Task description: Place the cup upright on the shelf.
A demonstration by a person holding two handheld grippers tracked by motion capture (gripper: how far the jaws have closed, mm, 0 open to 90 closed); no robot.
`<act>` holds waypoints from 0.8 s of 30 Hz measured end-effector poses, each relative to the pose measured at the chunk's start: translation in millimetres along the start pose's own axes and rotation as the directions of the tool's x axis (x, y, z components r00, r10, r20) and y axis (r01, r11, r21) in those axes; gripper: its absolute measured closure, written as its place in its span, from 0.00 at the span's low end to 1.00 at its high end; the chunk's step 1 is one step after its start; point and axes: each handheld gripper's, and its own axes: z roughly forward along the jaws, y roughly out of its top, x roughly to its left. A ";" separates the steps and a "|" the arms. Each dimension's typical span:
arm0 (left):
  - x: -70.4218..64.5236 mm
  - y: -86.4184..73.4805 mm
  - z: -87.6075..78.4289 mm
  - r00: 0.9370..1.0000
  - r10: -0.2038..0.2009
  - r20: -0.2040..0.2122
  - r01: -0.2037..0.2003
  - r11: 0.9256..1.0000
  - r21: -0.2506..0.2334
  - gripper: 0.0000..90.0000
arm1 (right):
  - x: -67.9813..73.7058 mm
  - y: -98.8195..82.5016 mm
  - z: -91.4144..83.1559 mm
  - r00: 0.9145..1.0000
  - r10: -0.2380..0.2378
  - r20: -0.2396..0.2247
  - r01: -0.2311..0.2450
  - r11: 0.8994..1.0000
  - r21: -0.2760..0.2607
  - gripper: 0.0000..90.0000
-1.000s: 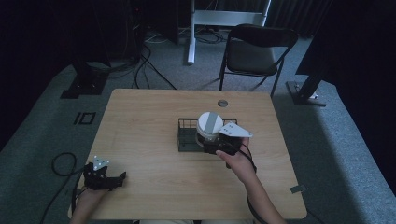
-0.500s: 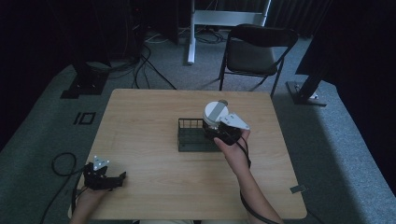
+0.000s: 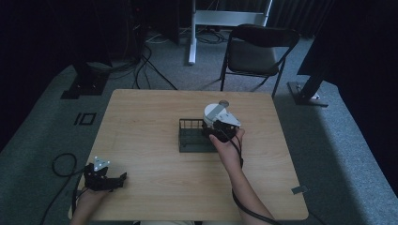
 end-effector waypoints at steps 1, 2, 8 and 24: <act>0.0 0.0 0.0 1.000 0.000 0.000 0.000 1.000 0.000 0.00 | 0.7 -1.2 1.6 1.000 0.002 0.008 -0.002 1.000 0.002 0.20; 0.0 0.0 0.0 1.000 0.000 0.000 0.000 1.000 0.000 0.00 | 1.5 -2.4 3.4 1.000 -0.008 0.010 0.007 1.000 0.011 0.20; 0.0 0.0 0.0 1.000 0.000 0.000 0.000 1.000 0.000 0.00 | 3.6 -7.7 9.9 1.000 -0.007 0.017 0.007 0.999 0.049 0.20; 0.0 0.0 0.0 1.000 0.000 0.000 0.000 1.000 0.000 0.00 | 6.4 -15.6 16.6 1.000 -0.002 0.020 0.000 0.996 0.089 0.20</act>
